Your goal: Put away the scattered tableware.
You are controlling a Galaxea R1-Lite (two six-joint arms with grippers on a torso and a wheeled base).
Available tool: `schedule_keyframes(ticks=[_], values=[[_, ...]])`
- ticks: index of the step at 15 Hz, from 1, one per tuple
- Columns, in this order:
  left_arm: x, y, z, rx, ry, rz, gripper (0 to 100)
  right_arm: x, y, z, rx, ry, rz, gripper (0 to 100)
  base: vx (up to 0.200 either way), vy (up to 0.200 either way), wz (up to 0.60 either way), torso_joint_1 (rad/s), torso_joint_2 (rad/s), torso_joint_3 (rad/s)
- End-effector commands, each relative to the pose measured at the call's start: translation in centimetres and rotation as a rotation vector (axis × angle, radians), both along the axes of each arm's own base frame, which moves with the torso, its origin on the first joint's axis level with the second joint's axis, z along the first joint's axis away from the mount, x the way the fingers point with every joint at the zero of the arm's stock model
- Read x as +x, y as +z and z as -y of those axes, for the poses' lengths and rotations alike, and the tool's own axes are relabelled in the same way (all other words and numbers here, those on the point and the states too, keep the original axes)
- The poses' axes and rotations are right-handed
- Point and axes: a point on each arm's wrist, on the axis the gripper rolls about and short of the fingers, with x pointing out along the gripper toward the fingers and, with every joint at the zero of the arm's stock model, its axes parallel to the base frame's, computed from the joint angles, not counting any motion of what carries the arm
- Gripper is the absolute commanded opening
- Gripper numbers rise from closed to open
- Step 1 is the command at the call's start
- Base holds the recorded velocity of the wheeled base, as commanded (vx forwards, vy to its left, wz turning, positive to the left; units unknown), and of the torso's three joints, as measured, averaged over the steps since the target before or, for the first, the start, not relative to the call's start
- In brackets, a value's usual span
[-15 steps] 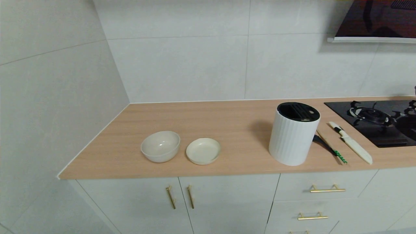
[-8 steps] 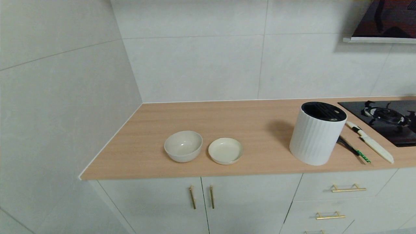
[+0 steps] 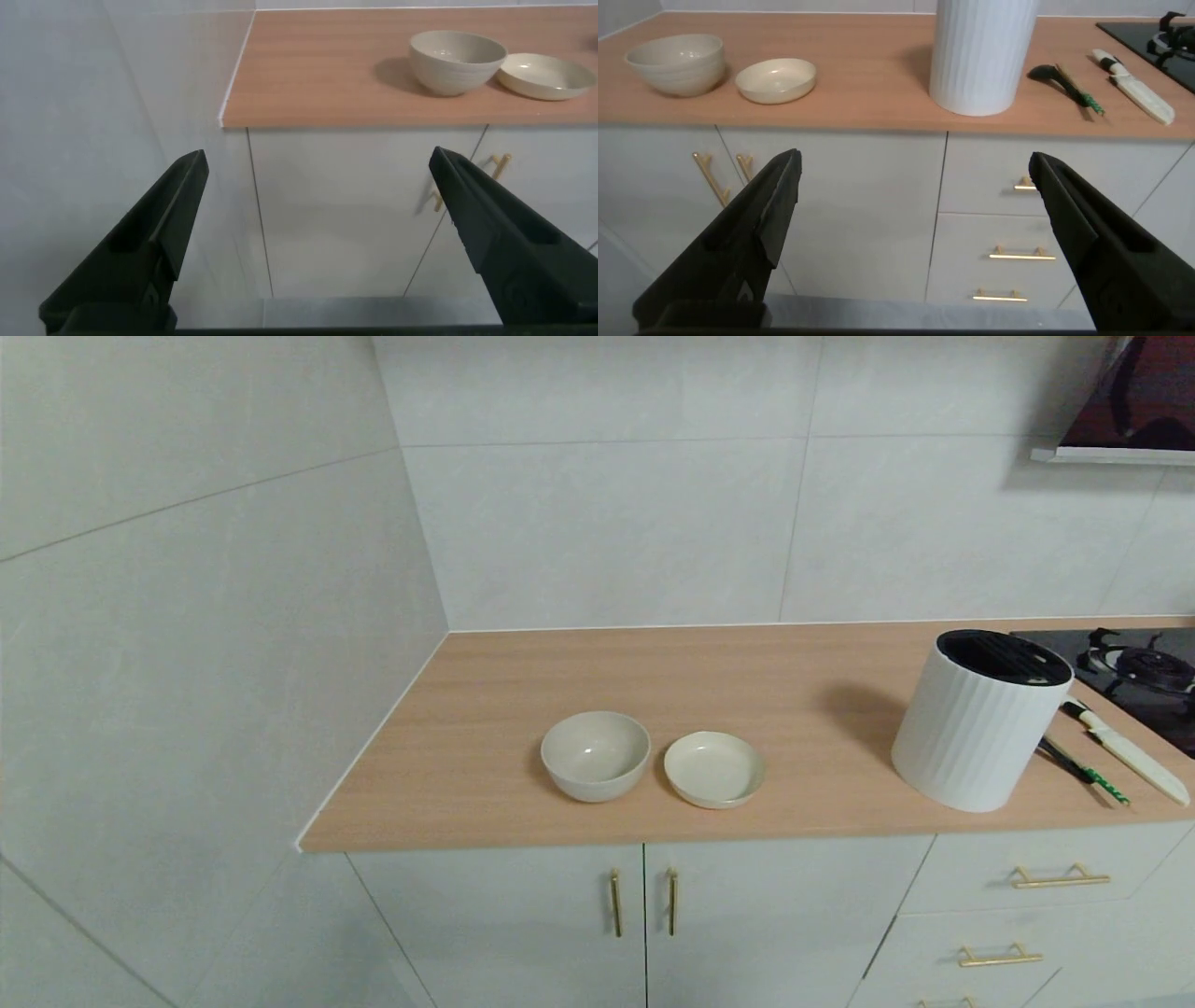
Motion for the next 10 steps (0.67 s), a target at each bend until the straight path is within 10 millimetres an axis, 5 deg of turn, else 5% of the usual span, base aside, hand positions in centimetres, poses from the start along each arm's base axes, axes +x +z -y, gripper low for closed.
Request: schedule_keyframes(ticks=[1,10], values=[[0.0,0.0,0.0,0.0,0.002,0.0,100,0.01,0.01,0.0,0.0,0.001,-0.001,100,0.0,0.0,0.0,0.0,0.0,0.0],[0.0,0.0,0.0,0.0,0.002,0.0,100,0.01,0.01,0.0,0.0,0.001,-0.001,100,0.0,0.0,0.0,0.0,0.0,0.0]])
